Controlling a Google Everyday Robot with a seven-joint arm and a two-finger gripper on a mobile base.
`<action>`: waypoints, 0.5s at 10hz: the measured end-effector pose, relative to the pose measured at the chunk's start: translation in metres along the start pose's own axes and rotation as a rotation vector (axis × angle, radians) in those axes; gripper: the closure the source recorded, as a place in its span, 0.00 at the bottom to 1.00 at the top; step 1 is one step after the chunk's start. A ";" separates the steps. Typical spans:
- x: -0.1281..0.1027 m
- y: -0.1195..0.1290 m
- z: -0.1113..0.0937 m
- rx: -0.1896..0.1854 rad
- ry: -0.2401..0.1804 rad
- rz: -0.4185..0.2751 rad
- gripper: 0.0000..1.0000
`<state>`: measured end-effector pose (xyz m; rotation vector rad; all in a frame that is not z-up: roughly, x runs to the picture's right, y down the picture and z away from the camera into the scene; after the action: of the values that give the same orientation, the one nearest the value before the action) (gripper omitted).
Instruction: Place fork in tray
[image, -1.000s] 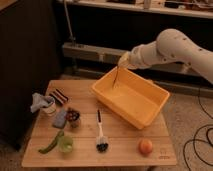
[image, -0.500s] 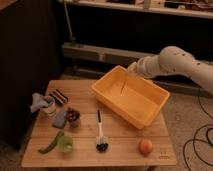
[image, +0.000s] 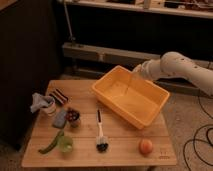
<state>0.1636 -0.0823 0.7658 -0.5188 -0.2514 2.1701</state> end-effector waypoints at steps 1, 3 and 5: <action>-0.002 -0.009 0.004 -0.020 0.004 0.036 0.91; 0.002 -0.018 0.010 -0.067 0.022 0.049 0.76; 0.008 -0.016 0.015 -0.099 0.028 0.028 0.56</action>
<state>0.1640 -0.0665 0.7831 -0.6118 -0.3396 2.1836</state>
